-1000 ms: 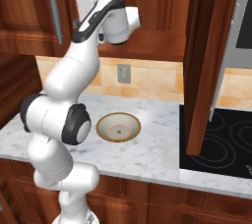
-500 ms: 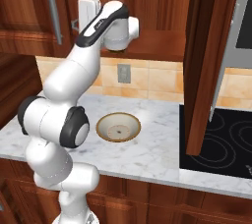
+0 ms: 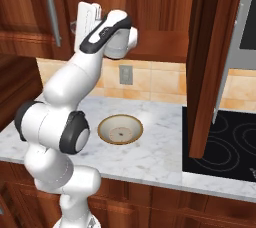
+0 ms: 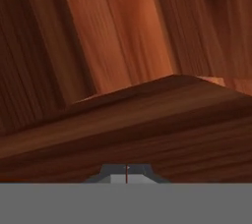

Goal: Open the cabinet. Pick the bowls from the counter and place them in the cabinet. Then close the cabinet.

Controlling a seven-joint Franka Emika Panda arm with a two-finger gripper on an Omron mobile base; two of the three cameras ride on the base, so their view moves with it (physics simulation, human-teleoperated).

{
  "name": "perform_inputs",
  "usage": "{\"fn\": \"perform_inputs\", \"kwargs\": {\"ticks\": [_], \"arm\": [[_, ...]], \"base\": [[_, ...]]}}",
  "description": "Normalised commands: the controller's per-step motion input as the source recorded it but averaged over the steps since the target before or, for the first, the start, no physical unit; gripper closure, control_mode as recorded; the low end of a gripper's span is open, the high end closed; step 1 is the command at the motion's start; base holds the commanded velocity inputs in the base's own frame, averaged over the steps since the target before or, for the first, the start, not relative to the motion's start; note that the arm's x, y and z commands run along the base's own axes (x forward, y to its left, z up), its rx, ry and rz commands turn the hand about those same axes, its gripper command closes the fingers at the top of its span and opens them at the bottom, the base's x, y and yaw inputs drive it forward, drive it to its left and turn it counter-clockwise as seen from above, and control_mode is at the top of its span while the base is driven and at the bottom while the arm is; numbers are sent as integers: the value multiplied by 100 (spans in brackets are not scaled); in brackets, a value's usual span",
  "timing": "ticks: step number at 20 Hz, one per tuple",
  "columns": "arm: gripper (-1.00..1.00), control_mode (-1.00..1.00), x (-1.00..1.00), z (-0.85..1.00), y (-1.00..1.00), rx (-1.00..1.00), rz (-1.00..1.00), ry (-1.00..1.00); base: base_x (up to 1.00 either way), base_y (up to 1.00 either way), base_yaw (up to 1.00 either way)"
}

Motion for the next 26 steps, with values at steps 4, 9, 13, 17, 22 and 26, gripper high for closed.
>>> {"fn": "perform_inputs", "kwargs": {"ticks": [4,9,13,17,22,26], "arm": [[100,-100,-94,8,53,7,1,0],[100,-100,-100,25,5,16,0,-5],[100,-100,-100,20,17,13,0,-11],[100,-100,-100,0,95,-2,-3,-5],[100,-100,-100,-1,100,-12,-8,0],[100,-100,-100,0,100,-14,-10,-2]], "base": [[0,0,0],[0,0,0],[0,0,0],[0,0,0],[0,0,0],[0,0,0]]}}
